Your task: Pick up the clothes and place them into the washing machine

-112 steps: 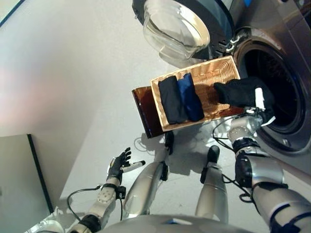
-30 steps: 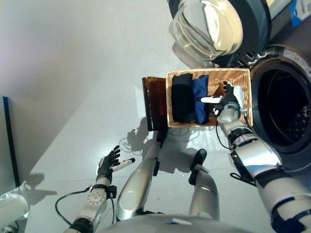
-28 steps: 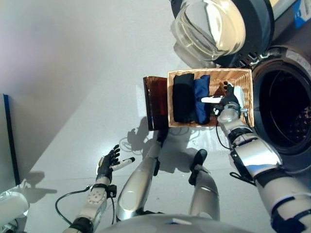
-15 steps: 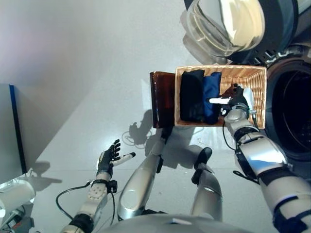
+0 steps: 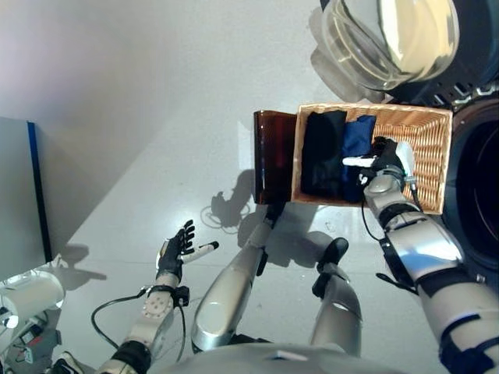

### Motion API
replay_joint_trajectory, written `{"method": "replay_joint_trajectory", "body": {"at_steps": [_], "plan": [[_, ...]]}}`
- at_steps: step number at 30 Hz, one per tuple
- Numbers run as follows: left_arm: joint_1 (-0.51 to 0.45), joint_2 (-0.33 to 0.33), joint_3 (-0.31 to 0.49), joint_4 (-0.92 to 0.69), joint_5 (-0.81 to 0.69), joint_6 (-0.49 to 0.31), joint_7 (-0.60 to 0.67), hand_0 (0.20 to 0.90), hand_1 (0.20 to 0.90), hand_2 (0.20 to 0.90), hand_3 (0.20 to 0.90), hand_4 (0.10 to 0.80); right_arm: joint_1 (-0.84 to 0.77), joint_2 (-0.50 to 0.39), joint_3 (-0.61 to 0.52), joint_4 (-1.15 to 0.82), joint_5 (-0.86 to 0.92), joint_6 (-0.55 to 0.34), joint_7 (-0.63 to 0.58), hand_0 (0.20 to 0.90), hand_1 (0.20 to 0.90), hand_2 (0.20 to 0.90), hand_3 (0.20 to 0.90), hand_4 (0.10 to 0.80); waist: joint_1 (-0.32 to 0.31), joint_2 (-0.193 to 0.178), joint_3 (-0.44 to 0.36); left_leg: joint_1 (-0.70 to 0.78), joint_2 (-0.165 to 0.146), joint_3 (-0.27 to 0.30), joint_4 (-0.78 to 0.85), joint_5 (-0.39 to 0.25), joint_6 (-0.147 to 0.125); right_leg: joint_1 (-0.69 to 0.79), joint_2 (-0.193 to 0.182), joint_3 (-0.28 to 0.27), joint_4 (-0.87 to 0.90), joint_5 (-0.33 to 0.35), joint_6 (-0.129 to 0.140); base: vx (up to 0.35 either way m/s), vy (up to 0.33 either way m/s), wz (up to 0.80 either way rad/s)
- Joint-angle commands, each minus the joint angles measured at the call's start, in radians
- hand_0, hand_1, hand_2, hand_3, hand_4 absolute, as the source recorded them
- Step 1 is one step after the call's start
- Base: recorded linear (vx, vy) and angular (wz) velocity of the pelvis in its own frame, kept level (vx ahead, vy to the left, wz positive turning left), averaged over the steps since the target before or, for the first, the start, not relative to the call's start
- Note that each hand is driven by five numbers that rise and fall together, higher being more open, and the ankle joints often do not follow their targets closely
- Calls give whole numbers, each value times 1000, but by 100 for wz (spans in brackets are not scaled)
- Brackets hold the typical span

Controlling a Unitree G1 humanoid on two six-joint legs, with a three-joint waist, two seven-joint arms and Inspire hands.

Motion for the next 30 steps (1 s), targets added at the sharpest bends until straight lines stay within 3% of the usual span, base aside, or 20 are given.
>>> {"method": "replay_joint_trajectory", "body": {"at_steps": [1, 14, 21, 30], "plan": [[-19, 39, 19, -38, 18, -26, 39, 900, 900, 900, 900, 800, -51, -92, 9, -4, -20, -6, -38, 200, 200, 200, 200, 300, 34, 13, 13, -72, -13, 111, 174, -111, -72, 28, -38, 42, -125, 170, -52, 0, 0, 0], [9, 35, 22, -40, 12, -21, 31, 900, 900, 900, 900, 800, -23, -99, -18, -4, -31, 2, -56, 200, 200, 200, 200, 300, 26, 16, 3, -63, -8, 120, 177, -116, -66, 26, -36, 59, -123, 171, -53, 0, 0, 0], [22, 30, 15, -5, 18, -10, 20, 900, 900, 900, 900, 800, -7, -122, -41, -9, -22, 2, -65, 200, 200, 200, 200, 300, 9, 0, -18, -42, 1, 129, 181, -123, -63, 35, -24, 75, -117, 167, -57, 4, -8, -2], [31, 26, 14, 43, 30, 1, 4, 900, 900, 900, 900, 800, 65, -153, -123, -43, 46, -33, -81, 200, 200, 200, 200, 300, -26, -1, -64, 24, 7, 141, 163, -128, -60, 79, -18, 98, -124, 163, -56, 29, -8, -8]]}}
